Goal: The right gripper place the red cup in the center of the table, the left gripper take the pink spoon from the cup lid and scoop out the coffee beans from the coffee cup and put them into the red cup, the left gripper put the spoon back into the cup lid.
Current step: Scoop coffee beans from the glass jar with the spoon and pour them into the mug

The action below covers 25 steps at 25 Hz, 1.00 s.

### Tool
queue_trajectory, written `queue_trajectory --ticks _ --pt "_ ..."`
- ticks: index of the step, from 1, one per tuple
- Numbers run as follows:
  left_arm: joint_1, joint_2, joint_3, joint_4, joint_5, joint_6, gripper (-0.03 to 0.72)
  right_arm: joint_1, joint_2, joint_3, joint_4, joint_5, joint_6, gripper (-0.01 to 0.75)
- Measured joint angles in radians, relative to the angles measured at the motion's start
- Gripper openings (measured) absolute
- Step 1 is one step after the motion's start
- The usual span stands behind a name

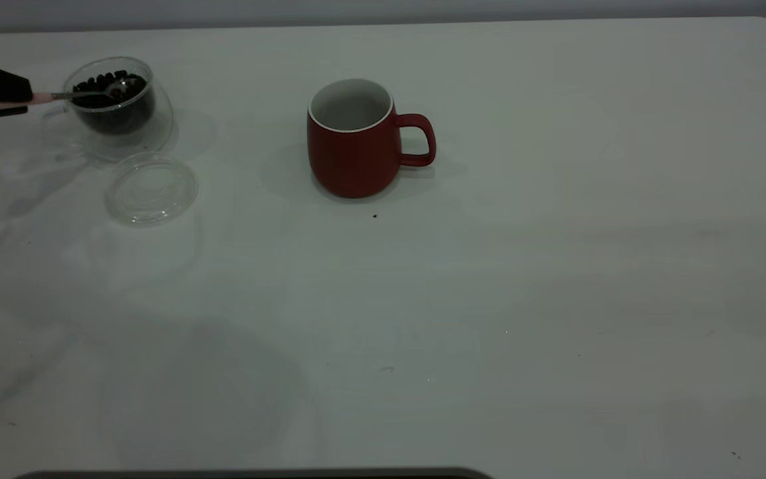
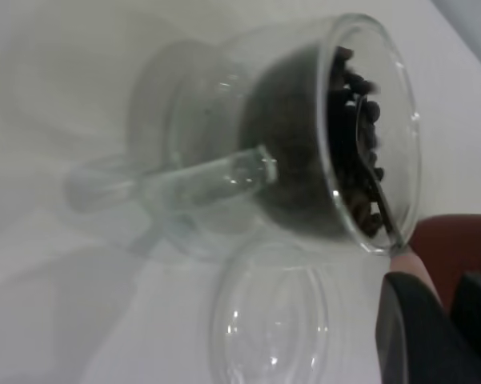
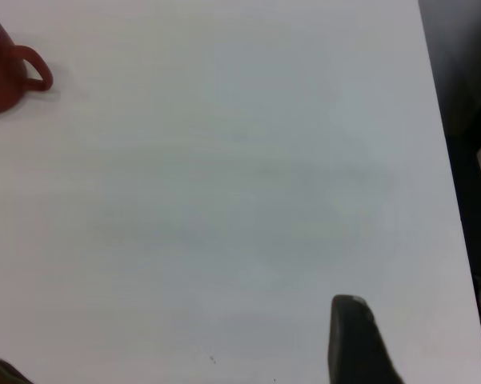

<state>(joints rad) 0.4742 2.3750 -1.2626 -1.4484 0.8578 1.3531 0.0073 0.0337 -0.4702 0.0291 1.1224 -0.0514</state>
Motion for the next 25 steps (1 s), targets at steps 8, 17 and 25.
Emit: queue_trajectory --ticks 8,17,25 --pt "0.031 0.000 0.000 0.000 0.012 -0.019 0.119 0.000 0.000 0.000 0.000 0.000 0.000 0.415" --pt "0.057 0.015 0.000 0.001 0.048 -0.030 0.119 0.000 0.000 0.000 0.000 0.000 0.000 0.415" --pt "0.057 0.035 0.000 0.003 0.058 -0.026 0.119 0.000 0.000 0.000 0.000 0.000 0.000 0.415"
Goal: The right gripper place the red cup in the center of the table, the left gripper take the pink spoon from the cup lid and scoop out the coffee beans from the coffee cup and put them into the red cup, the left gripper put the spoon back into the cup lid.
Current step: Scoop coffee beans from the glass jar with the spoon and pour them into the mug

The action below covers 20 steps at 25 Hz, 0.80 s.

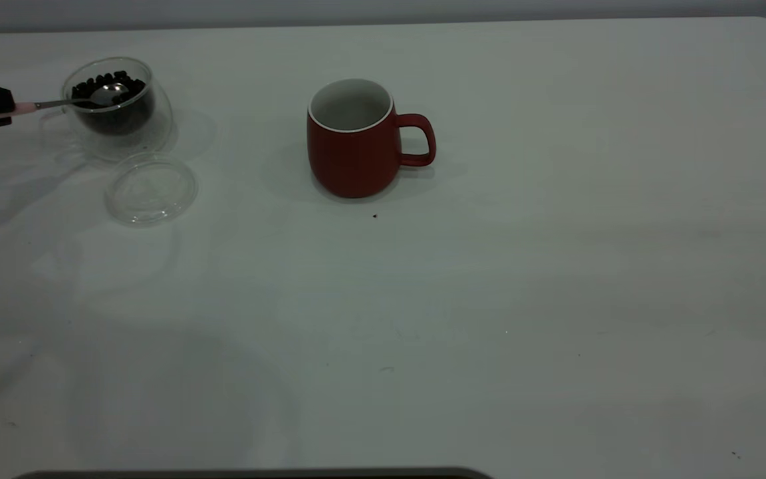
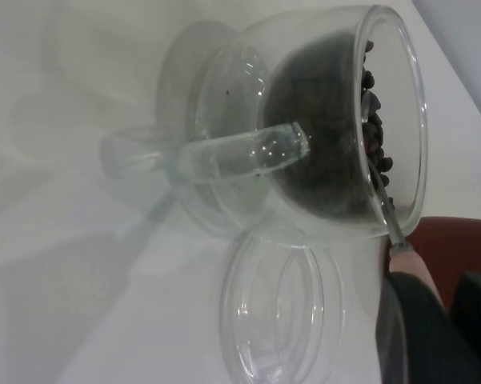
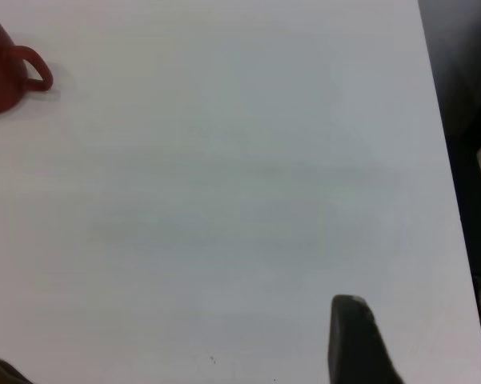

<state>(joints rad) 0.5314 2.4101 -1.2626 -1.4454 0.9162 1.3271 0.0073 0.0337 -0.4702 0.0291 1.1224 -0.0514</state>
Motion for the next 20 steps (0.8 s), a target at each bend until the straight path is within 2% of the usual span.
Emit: queue_trajectory --ticks 6,12,20 --pt "-0.002 0.000 0.000 0.000 0.000 0.001 0.119 0.000 0.000 0.000 0.000 0.000 0.000 0.415" --pt "-0.039 0.001 0.000 0.000 -0.008 -0.001 0.119 0.000 0.000 0.000 0.000 0.000 0.000 0.415" --pt "-0.047 0.001 0.000 0.000 -0.018 -0.071 0.119 0.000 0.000 0.000 0.000 0.000 0.000 0.415"
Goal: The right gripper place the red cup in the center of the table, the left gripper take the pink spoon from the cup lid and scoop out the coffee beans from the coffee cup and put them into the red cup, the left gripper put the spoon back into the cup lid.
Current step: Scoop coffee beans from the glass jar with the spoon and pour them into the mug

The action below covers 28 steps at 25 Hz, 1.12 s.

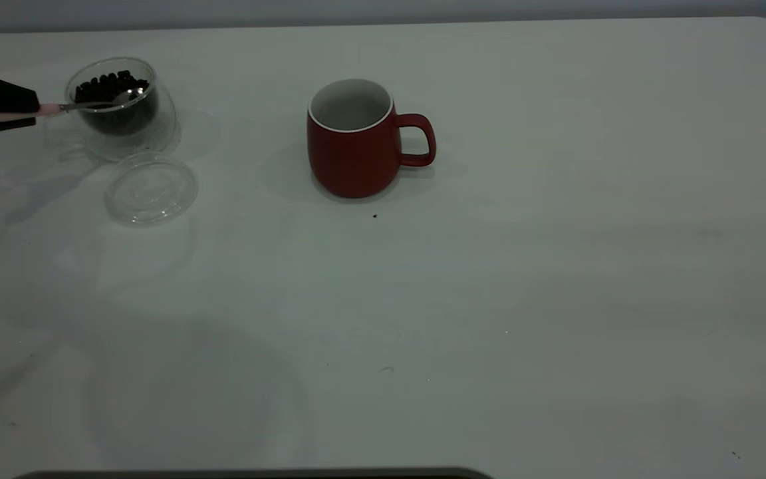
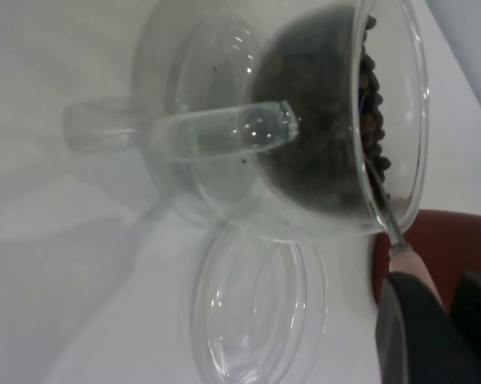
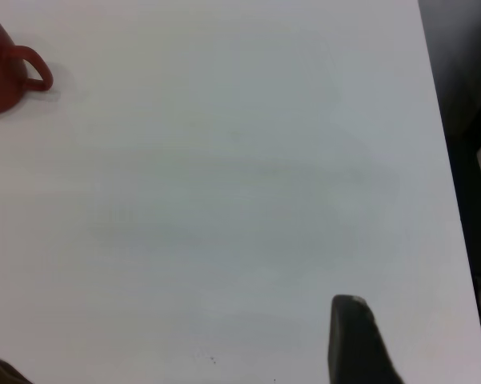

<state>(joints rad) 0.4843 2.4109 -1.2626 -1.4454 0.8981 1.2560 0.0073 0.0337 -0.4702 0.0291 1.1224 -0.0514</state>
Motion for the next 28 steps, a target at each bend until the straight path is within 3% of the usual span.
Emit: queue_trajectory --ticks 13,28 --pt "0.039 0.000 0.000 0.000 0.040 -0.025 0.119 0.000 0.000 0.000 0.000 0.000 0.000 0.415" --pt "0.039 0.000 0.000 0.000 0.174 -0.047 0.119 0.000 0.000 0.000 0.000 0.000 0.000 0.414"
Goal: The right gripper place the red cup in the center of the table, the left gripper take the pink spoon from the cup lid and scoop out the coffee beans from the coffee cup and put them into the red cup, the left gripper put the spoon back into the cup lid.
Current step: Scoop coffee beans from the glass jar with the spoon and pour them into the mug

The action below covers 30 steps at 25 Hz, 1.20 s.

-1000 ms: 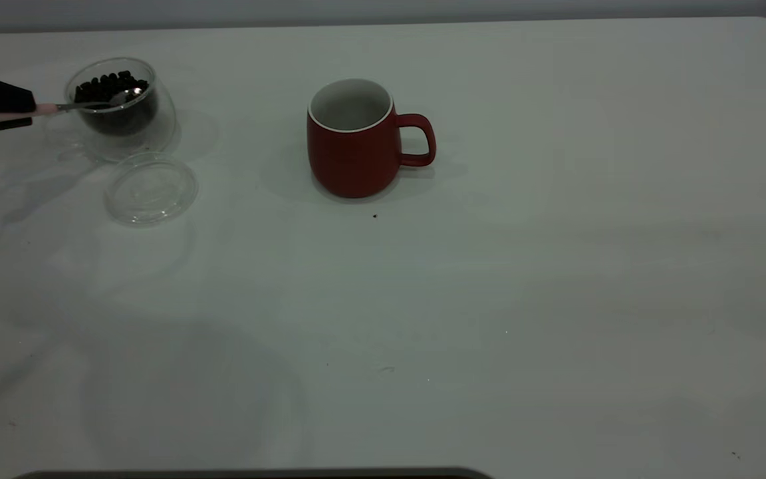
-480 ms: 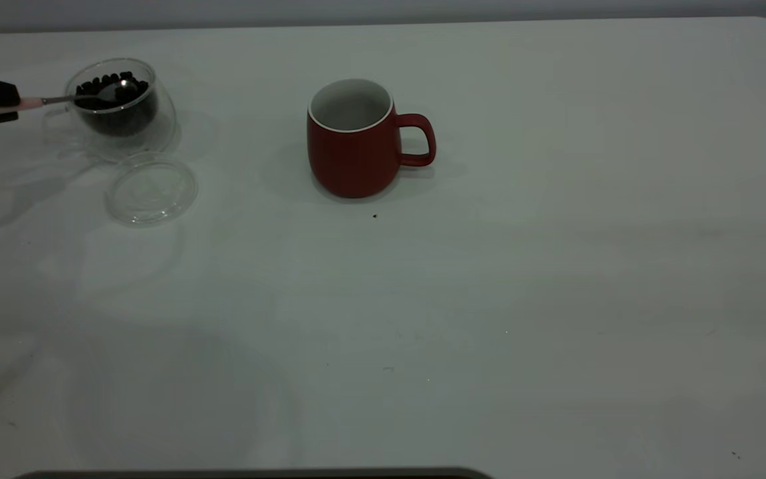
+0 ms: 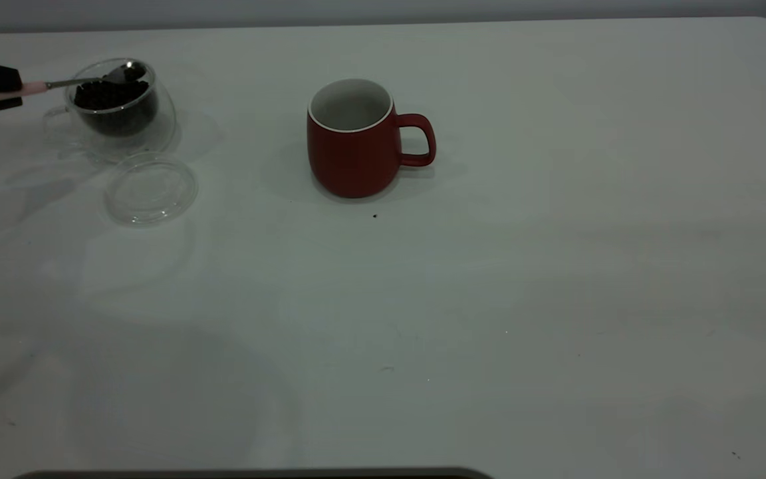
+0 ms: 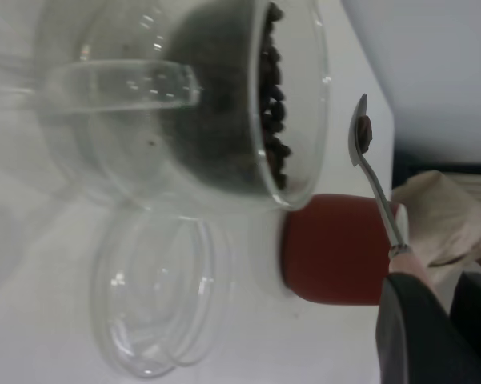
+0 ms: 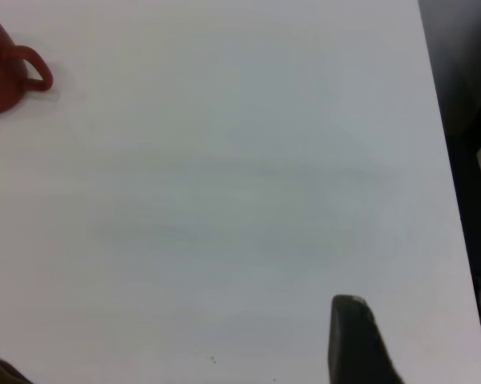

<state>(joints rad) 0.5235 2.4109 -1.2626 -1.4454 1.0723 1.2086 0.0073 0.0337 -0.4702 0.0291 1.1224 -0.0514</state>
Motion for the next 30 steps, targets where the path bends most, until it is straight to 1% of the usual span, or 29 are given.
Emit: queue_trajectory --ticks 5,10,14,26,30 --pt "0.000 0.000 0.000 0.000 0.053 -0.003 0.119 0.000 0.000 0.000 0.000 0.000 0.000 0.414" --pt "-0.002 0.000 0.000 0.000 0.060 -0.014 0.119 0.000 0.000 0.000 0.000 0.000 0.000 0.414" --pt "-0.032 0.000 0.000 0.000 0.060 -0.027 0.119 0.000 0.000 0.000 0.000 0.000 0.000 0.414" --pt "-0.260 0.000 0.000 -0.002 0.063 -0.029 0.119 0.000 0.000 0.000 0.000 0.000 0.000 0.414" --pt "-0.336 0.000 0.000 -0.030 0.064 -0.030 0.119 0.000 0.000 0.000 0.000 0.000 0.000 0.414"
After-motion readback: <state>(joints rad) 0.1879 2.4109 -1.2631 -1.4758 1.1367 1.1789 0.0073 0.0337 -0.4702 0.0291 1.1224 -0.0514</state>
